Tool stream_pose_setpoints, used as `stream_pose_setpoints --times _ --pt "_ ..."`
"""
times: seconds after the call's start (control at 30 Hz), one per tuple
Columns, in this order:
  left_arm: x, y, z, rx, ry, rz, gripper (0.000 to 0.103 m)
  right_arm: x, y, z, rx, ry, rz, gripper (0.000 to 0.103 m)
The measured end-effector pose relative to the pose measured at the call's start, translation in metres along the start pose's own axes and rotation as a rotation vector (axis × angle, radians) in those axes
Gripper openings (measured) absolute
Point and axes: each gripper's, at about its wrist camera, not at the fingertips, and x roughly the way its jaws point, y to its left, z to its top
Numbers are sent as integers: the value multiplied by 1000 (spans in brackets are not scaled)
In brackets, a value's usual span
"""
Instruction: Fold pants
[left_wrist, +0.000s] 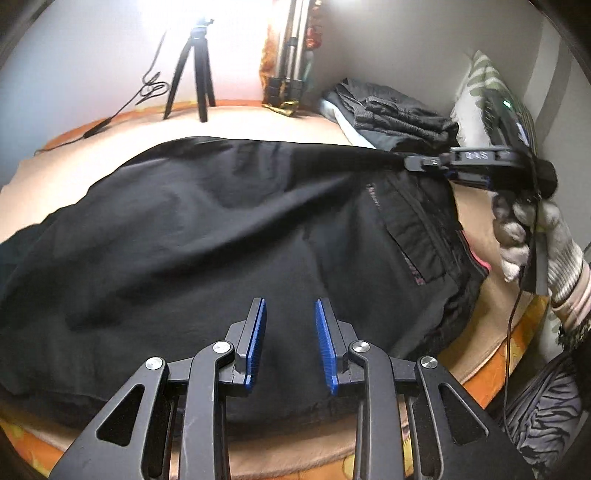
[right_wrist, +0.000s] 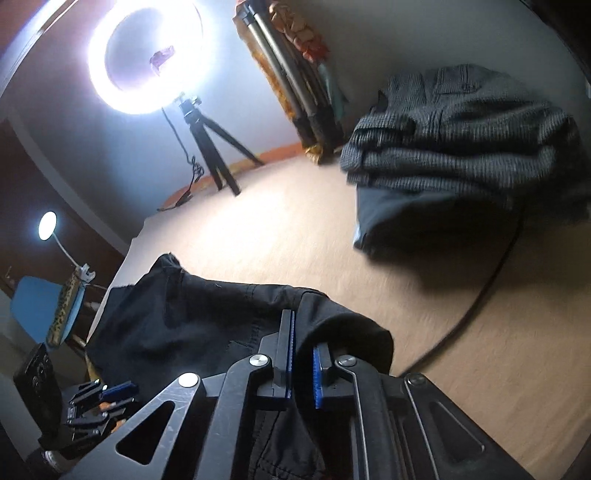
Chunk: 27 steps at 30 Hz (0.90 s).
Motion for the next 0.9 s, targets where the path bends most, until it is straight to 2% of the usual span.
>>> stream_pose_setpoints --times 0.17,0.3,0.43,0.53,0.57,0.73,0.9 --pt "15 -10 0 51 30 16 26 30 -14 2 2 51 -57 4" --pt "20 -10 -3 74 45 25 26 26 -16 -1 1 61 -46 5" --pt "16 -2 -3 49 45 21 26 20 -13 -3 -41 70 -133 23" --pt "10 3 -5 24 40 15 26 3 -10 -1 -51 41 -189 29" --pt "5 6 -5 10 35 8 26 -4 -7 1 -62 25 -205 36" --pt "-26 21 -3 -44 -24 12 26 -37 35 10 -134 -68 -136 41" --pt "-63 59 -6 -119 -76 51 26 -34 98 3 -247 -64 -22 41"
